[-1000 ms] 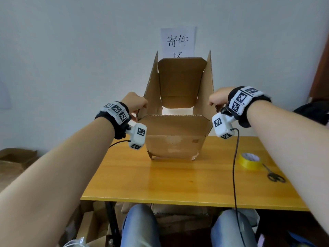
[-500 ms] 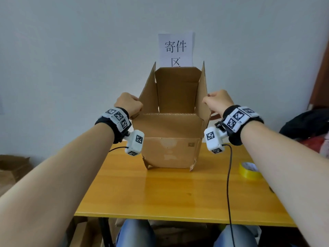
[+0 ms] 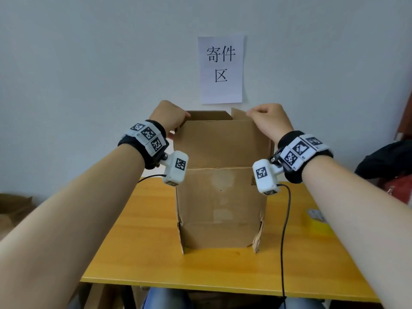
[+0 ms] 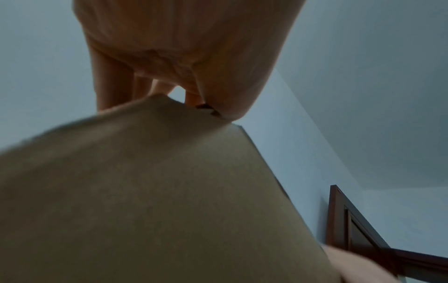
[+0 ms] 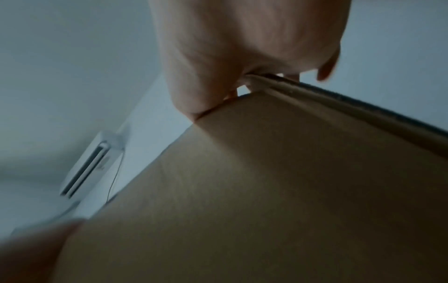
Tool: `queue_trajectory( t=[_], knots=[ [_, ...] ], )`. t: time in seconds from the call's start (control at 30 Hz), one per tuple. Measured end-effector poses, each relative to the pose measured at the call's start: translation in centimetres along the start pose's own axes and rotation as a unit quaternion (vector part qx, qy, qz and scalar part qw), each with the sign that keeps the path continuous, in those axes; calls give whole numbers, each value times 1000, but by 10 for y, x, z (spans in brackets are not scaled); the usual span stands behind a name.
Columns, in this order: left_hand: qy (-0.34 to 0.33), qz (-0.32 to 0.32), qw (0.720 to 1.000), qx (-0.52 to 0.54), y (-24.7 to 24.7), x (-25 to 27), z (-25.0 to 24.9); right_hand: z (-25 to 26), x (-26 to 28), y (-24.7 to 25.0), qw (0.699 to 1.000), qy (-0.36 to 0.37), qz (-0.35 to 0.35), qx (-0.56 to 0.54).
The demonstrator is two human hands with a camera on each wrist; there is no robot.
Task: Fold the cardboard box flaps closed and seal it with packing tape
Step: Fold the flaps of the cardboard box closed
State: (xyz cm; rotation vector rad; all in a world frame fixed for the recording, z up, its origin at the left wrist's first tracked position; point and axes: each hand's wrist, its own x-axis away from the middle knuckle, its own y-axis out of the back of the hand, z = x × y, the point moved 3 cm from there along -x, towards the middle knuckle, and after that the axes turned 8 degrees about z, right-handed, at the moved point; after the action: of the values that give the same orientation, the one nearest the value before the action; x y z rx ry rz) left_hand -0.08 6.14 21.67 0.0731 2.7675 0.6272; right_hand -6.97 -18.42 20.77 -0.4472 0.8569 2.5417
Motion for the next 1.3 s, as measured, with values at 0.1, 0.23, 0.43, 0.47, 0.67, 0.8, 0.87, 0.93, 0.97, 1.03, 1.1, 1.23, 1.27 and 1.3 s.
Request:
queue_trajectory(
  t=[0.1, 0.23, 0.43, 0.47, 0.67, 0.8, 0.87, 0.93, 0.97, 1.03, 1.1, 1.23, 1.27, 1.3],
  knots=[
    [-15, -16, 1000, -14, -2, -7, 2, 7, -3, -2, 974, 42, -75, 208],
    [-23, -53, 998, -16, -2, -15, 7, 32, 0, -12, 971, 170, -68, 151],
    [-53, -82, 995, -28, -9, -30, 6, 42, 6, -47, 928, 229, 40, 292],
    [-49, -73, 996, -29, -11, -35, 6, 41, 1, -49, 920, 219, 39, 322],
    [-50, -24, 998, -8, -17, -51, 7, 5, -36, -56, 938, 86, 99, 322],
    [-34, -8, 999, -30, -23, -53, 10, -7, -42, -71, 940, 70, 122, 311],
    [-30, -7, 999, -20, -25, -50, 10, -4, -41, -77, 942, 84, 147, 290],
    [-28, -10, 1000, -8, -26, -47, 9, 1, -38, -83, 943, 75, 187, 266],
    [-25, -9, 1000, -5, -26, -45, 8, 4, -35, -87, 940, 68, 206, 263],
    [-19, -1, 1000, -5, -26, -40, 7, 4, -29, -97, 932, 55, 252, 254],
    [-13, 24, 1000, -13, -25, -34, 5, 1, -21, -104, 923, 38, 317, 214],
    [15, 67, 997, -25, -21, -24, -1, 3, -11, -103, 899, 47, 409, 150],
    [26, 78, 996, -27, -20, -22, -3, 9, -8, -103, 890, 61, 427, 146],
    [35, 92, 995, -31, -21, -21, -6, 15, -5, -103, 885, 73, 438, 140]
  ],
)
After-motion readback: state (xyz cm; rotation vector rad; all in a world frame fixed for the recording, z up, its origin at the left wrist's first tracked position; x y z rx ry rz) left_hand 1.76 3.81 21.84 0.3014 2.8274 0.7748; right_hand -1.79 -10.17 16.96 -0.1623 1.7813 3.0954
